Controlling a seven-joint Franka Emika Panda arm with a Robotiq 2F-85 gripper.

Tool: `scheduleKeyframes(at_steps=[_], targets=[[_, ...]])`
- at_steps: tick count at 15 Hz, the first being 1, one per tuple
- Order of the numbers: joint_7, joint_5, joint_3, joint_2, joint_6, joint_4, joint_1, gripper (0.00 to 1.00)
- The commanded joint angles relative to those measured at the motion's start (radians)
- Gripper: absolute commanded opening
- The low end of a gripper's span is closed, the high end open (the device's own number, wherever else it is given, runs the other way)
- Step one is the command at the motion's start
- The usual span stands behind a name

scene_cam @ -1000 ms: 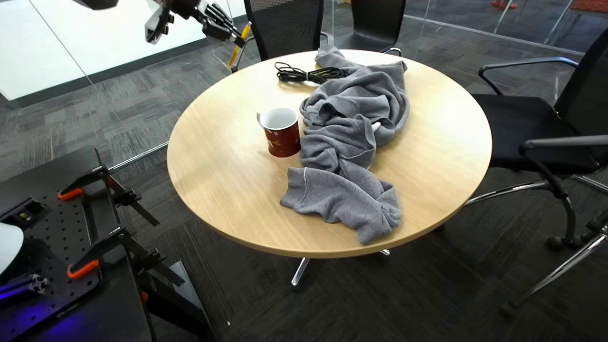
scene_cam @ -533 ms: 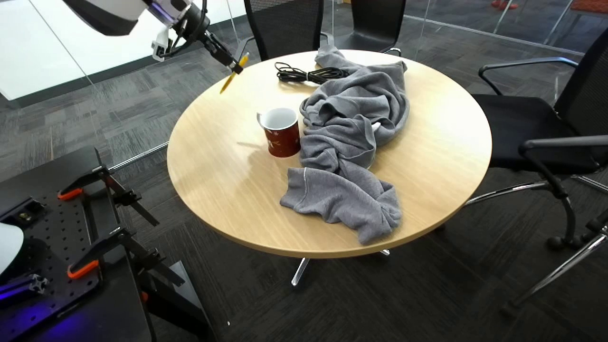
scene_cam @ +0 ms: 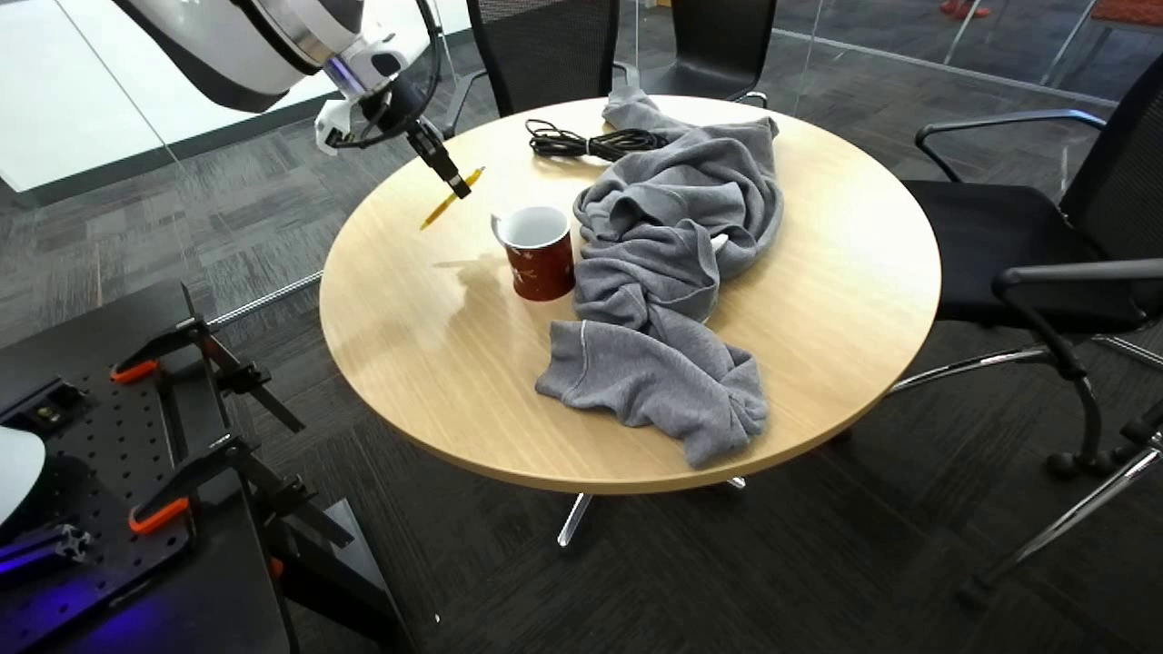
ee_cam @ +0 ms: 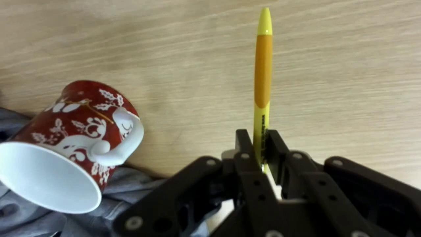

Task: Remove the marker out of the cup and put it on the table

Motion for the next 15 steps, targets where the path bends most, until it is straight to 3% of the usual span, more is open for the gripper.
scheduleKeyframes(at_steps=[1, 3, 4, 8, 9, 10, 15], targets=[[-0.09, 0.077, 0.021, 0.057, -0.051, 0.048, -0.024, 0.04], [-0.132, 0.12, 0.027, 0.085, -0.059, 0.062, -0.037, 0.04], [-0.193, 0.202, -0.033, 0.093, -0.029, 0.061, 0.019, 0.04], [-0.362, 0.404, -0.068, 0.127, -0.028, 0.077, 0.05, 0.04], [-0.397, 0.451, -0.082, 0.127, -0.031, 0.078, 0.066, 0.42], [-0.422, 0.488, -0.105, 0.121, -0.032, 0.078, 0.089, 0.43], [-0.436, 0.567, -0.253, 0.046, -0.011, 0.037, 0.241, 0.78]])
